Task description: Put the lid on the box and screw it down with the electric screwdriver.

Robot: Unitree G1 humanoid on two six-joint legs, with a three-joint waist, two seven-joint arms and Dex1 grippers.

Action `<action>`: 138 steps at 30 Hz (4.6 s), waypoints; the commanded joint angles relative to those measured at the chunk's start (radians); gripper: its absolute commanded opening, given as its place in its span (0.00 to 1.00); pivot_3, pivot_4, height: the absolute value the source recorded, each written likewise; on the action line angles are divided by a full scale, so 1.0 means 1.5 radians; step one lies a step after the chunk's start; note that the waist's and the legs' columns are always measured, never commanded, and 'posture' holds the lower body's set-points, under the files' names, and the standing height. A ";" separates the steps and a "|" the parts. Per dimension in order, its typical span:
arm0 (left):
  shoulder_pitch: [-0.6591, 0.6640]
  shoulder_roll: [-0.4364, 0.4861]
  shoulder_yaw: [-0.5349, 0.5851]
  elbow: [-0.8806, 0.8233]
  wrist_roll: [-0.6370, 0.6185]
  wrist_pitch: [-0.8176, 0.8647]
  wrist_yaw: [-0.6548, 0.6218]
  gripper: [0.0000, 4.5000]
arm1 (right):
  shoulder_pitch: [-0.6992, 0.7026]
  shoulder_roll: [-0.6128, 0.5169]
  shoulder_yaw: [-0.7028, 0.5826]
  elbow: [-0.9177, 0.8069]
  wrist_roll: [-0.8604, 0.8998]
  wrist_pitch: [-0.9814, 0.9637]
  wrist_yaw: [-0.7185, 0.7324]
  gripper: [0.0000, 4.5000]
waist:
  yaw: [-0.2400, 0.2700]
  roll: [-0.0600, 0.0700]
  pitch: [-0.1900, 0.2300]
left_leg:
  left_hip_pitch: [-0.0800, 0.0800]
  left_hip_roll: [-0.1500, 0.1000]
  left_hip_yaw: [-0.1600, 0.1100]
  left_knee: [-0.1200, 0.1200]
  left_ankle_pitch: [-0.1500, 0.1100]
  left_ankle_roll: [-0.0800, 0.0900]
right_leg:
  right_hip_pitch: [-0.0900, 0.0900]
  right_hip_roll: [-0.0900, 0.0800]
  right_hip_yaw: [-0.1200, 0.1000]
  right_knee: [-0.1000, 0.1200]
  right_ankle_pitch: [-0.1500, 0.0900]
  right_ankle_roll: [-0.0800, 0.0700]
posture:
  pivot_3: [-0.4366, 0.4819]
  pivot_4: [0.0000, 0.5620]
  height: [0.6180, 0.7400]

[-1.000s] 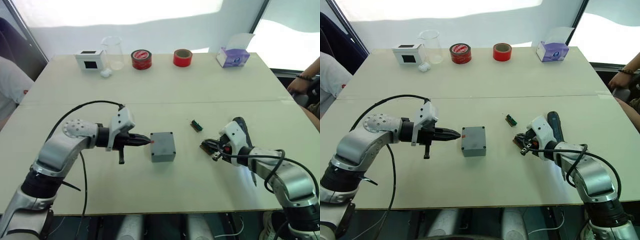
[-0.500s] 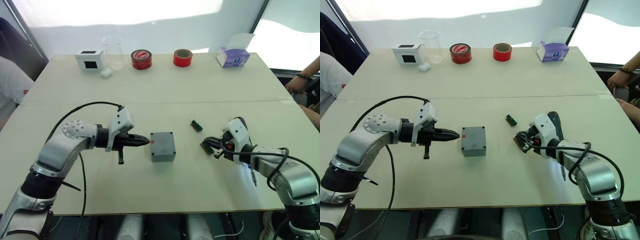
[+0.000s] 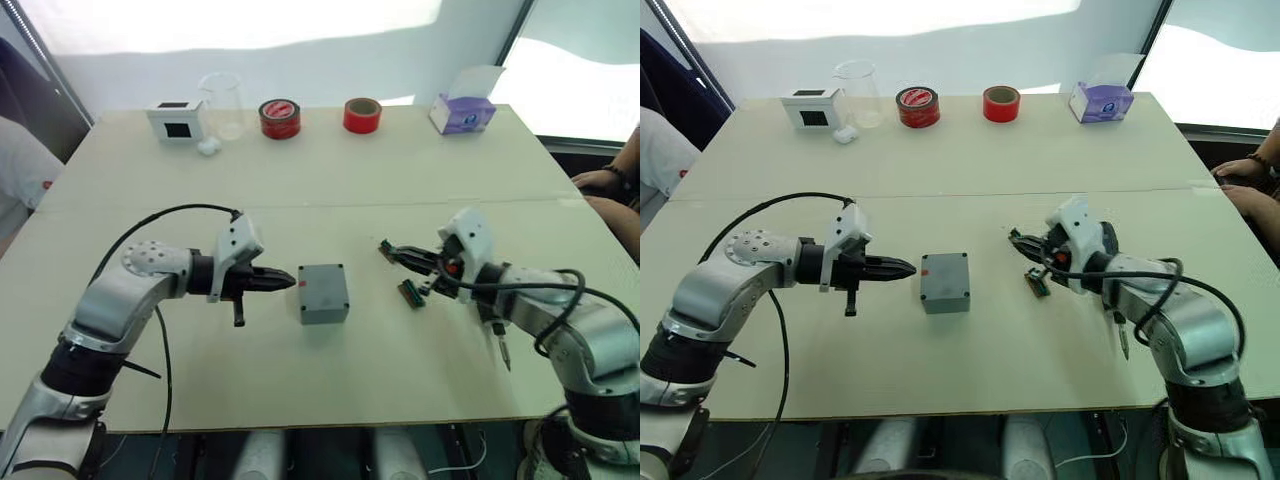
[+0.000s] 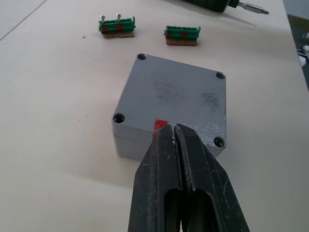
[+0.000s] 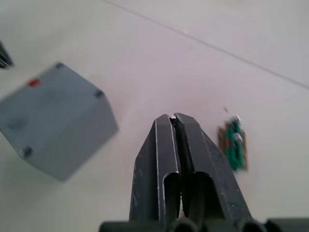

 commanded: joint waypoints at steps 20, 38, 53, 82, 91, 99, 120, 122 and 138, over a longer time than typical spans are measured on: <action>0.040 0.028 0.057 -0.066 -0.054 0.032 0.030 0.00 | -0.035 0.032 0.065 -0.009 0.009 -0.010 0.010 0.01 | 0.004 0.000 0.000 | 0.000 -0.001 0.000 0.000 0.000 0.000 | 0.000 -0.001 0.000 0.000 0.000 0.000 | 0.48 0.27 1.00; 0.044 0.025 0.051 -0.068 -0.058 0.028 0.042 0.00 | -0.049 0.039 0.094 0.056 -0.048 -0.056 0.017 0.01 | 0.004 0.000 0.000 | 0.000 -0.001 0.000 0.000 0.000 0.000 | 0.000 -0.001 0.000 0.000 0.000 0.000 | 0.48 0.27 1.00; 0.063 0.028 0.056 -0.086 -0.063 0.029 0.050 0.00 | -0.024 0.044 0.104 0.071 -0.068 -0.064 0.022 0.01 | 0.003 0.000 0.000 | 0.000 -0.001 0.000 0.000 0.000 0.000 | 0.000 -0.001 0.000 0.000 0.000 0.000 | 0.48 0.27 1.00; 0.026 -0.013 0.080 -0.076 -0.083 0.020 0.089 0.00 | -0.053 0.032 0.037 0.049 -0.040 -0.017 0.030 1.00 | 0.004 0.000 0.000 | 0.000 -0.001 0.000 0.000 0.000 0.000 | 0.000 -0.001 0.000 0.000 0.000 0.000 | 0.48 0.27 1.00; -0.008 -0.043 0.097 -0.069 -0.128 0.039 0.103 0.00 | -0.112 0.007 -0.147 0.032 0.103 0.148 -0.015 1.00 | 0.005 0.000 0.000 | 0.000 -0.001 0.000 0.000 0.000 0.000 | 0.000 -0.001 0.000 0.000 0.000 0.000 | 0.48 0.27 1.00; -0.042 -0.034 0.079 -0.070 -0.170 0.057 0.038 0.00 | -0.253 -0.078 -0.315 0.130 0.184 0.377 -0.075 1.00 | 0.004 0.000 0.000 | 0.000 -0.001 0.000 0.000 0.000 0.000 | 0.000 -0.001 0.000 0.000 0.000 0.000 | 0.48 0.27 1.00; -0.048 0.013 -0.023 -0.088 -0.076 -0.042 -0.070 0.00 | -0.321 -0.446 0.168 0.418 0.201 0.477 0.058 1.00 | -0.010 0.003 0.002 | -0.002 0.000 0.002 -0.001 -0.001 0.002 | -0.002 -0.001 0.001 -0.002 0.000 0.000 | 0.48 0.27 1.00; -0.041 0.018 -0.024 -0.091 -0.070 -0.043 -0.067 0.00 | -0.332 -0.439 0.192 0.426 0.192 0.477 0.069 1.00 | -0.010 0.003 0.002 | -0.002 0.000 0.002 -0.001 -0.001 0.002 | -0.001 -0.001 0.001 -0.002 0.000 0.000 | 0.48 0.27 1.00; 0.029 0.026 0.014 -0.144 -0.086 -0.001 0.012 0.00 | -0.373 -0.346 0.366 0.507 0.017 0.423 0.172 0.95 | -0.010 0.003 0.002 | -0.002 -0.001 0.002 -0.001 -0.001 0.002 | -0.001 -0.001 0.001 -0.002 0.000 0.000 | 0.48 0.27 1.00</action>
